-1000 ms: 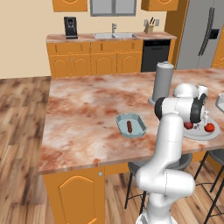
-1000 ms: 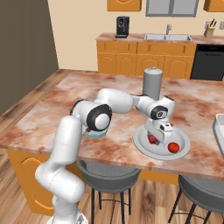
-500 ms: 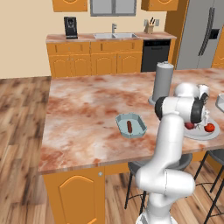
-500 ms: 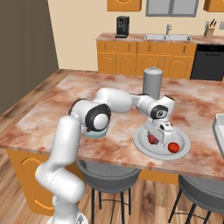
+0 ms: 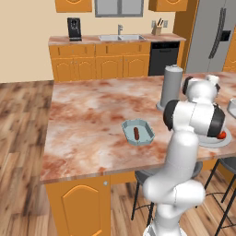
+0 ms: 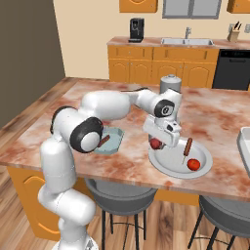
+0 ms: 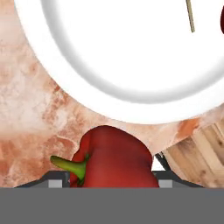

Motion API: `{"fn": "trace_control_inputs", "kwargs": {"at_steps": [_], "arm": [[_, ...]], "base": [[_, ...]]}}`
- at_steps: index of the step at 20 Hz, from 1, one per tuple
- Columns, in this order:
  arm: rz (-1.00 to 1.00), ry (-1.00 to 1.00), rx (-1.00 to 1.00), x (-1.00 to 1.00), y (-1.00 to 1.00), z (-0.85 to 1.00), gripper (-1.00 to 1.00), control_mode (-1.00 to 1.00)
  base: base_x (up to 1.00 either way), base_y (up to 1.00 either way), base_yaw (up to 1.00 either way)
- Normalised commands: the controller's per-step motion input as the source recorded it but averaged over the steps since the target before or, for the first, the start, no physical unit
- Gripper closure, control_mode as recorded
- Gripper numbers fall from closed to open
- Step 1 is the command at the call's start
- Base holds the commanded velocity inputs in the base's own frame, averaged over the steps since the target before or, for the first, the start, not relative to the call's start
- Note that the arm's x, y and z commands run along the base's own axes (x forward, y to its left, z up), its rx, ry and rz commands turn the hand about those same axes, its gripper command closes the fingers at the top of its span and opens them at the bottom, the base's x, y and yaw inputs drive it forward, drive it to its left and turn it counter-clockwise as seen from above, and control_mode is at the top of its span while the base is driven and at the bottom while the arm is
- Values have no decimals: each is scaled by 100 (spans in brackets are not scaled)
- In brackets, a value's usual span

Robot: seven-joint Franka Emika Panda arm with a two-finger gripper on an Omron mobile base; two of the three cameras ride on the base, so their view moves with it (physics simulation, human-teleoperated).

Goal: Place one cooked food and one vegetable from the large plate to each tupperware container.

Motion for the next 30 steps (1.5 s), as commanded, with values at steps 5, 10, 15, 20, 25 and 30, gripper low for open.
{"fn": "trace_control_inputs", "kwargs": {"at_steps": [5, 10, 15, 20, 25, 30], "arm": [[38, 0, -1, -9, 100, 74, 100, -100], [41, 0, -1, 0, 100, 54, 100, -100], [43, 0, 0, 8, 100, -8, 100, -100], [32, -3, 8, 45, 68, -49, 100, -100], [5, 7, 3, 76, 4, -17, 100, -100], [0, 13, 0, 61, 21, -37, 100, -100]], "base": [[0, 0, 0], [0, 0, 0], [0, 0, 0], [0, 0, 0], [0, 0, 0], [0, 0, 0]]}}
